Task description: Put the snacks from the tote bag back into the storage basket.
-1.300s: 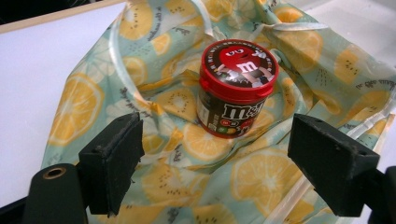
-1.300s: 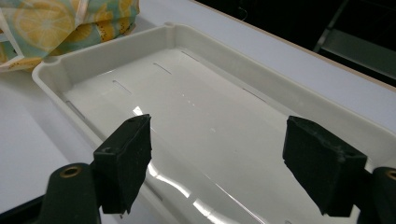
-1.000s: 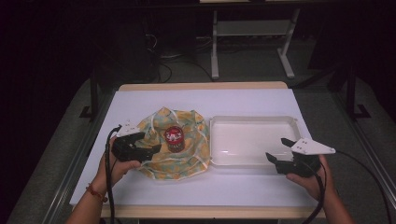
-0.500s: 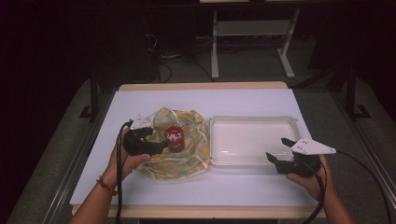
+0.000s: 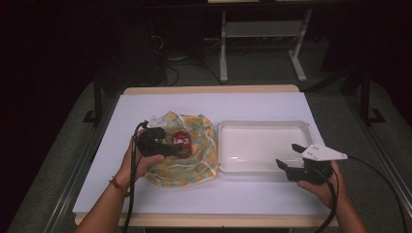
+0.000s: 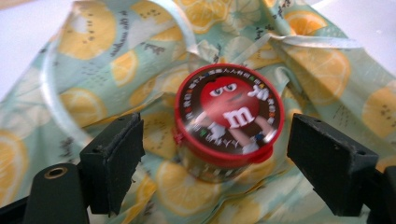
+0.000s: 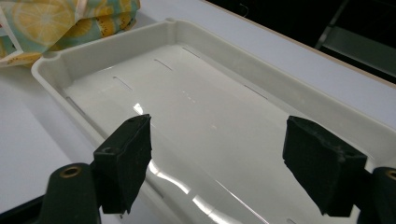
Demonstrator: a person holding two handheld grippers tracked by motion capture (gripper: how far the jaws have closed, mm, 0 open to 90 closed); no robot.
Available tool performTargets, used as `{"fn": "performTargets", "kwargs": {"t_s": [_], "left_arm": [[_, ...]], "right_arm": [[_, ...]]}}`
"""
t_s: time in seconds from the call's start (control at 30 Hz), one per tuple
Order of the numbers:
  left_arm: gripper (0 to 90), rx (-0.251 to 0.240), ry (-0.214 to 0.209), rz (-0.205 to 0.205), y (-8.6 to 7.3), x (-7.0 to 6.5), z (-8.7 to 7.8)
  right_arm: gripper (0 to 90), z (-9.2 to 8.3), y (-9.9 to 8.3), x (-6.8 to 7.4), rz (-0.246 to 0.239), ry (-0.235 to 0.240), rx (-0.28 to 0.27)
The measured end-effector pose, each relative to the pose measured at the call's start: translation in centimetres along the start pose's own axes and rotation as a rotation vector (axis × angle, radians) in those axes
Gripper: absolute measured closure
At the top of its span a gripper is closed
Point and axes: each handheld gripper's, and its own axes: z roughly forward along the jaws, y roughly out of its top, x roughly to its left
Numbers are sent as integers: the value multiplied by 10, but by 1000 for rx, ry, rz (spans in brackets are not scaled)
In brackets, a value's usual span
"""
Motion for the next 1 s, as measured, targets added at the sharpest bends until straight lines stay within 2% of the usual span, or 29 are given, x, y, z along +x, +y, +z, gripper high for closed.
{"fn": "performTargets", "kwargs": {"t_s": [0.07,0.1,0.37,0.43,0.53,0.6,0.67,0.77,0.8,1.0], "left_arm": [[181,31,-10,-8,3,-1,7],[181,41,2,-12,3,-2,9],[184,69,17,-33,12,-8,19],[187,108,21,-54,14,-9,24],[193,123,11,-82,15,-9,27],[195,172,3,-103,16,-9,33],[196,192,8,-109,16,-9,36],[202,203,3,-127,17,-8,39],[213,223,1,-143,17,-6,41],[206,235,-7,-149,18,-5,44]], "right_arm": [[231,0,0,0,-3,0,4],[231,0,0,0,-2,0,4],[231,1,-1,1,-3,-5,6],[232,1,-1,1,-6,-4,5],[232,1,0,1,-7,-10,5],[235,0,0,0,1,-22,-1],[235,-1,0,0,0,-23,-3],[235,0,0,0,-1,-22,-2],[235,0,0,0,-2,-22,1],[235,1,-1,1,-4,-17,5]]}}
